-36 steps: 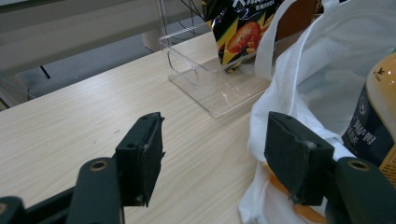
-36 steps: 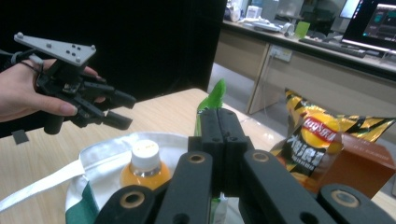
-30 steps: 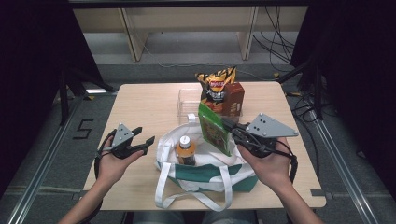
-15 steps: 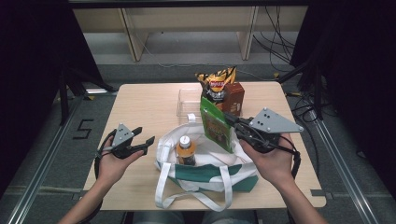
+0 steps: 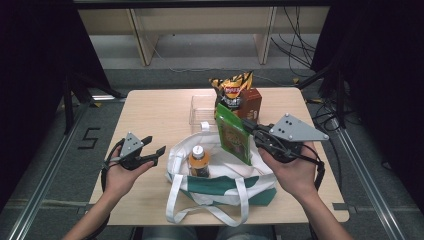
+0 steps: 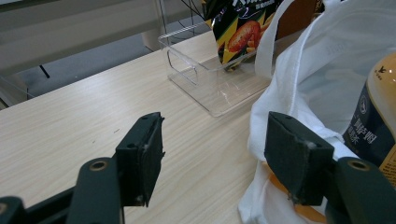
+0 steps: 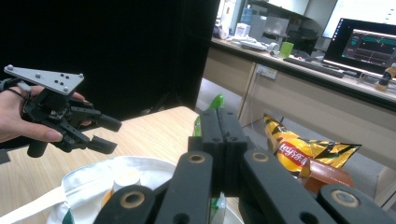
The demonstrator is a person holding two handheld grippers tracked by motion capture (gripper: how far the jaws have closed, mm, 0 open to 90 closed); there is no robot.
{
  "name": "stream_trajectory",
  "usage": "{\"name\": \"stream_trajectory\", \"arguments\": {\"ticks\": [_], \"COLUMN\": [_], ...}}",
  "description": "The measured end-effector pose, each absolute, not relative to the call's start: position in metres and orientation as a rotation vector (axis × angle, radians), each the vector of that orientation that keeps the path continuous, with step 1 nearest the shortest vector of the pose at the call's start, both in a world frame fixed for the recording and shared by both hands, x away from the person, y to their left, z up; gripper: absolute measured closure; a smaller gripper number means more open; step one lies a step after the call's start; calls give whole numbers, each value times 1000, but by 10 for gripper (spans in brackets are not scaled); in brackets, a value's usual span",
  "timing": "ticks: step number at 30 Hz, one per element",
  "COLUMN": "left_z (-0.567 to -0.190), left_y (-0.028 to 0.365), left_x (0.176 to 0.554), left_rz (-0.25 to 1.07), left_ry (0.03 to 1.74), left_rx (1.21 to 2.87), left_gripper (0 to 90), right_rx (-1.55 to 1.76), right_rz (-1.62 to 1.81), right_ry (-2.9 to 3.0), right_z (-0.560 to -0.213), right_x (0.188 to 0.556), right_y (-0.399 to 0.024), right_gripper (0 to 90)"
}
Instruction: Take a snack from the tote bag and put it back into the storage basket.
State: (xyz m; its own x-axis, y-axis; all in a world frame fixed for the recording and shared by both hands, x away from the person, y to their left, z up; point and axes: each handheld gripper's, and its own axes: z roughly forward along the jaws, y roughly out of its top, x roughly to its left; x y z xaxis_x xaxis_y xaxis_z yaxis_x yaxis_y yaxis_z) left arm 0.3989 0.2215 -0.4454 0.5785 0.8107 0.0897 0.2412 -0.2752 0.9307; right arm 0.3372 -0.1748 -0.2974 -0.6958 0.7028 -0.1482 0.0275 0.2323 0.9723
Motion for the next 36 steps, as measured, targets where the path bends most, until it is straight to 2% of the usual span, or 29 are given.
{"name": "stream_trajectory", "arguments": {"ticks": [14,36], "left_z": [-445,-446], "left_y": [221,223], "left_x": [399,400], "left_rz": [710,711], "left_ry": [863,861], "left_rx": [1805,1809], "left_gripper": [369,369], "right_rx": [711,637], "right_rz": [1508,1486], "right_ry": [1955,1881], "right_z": [-298,-272], "right_x": [338,358], "right_y": [-176,-179], "right_gripper": [900,900]}}
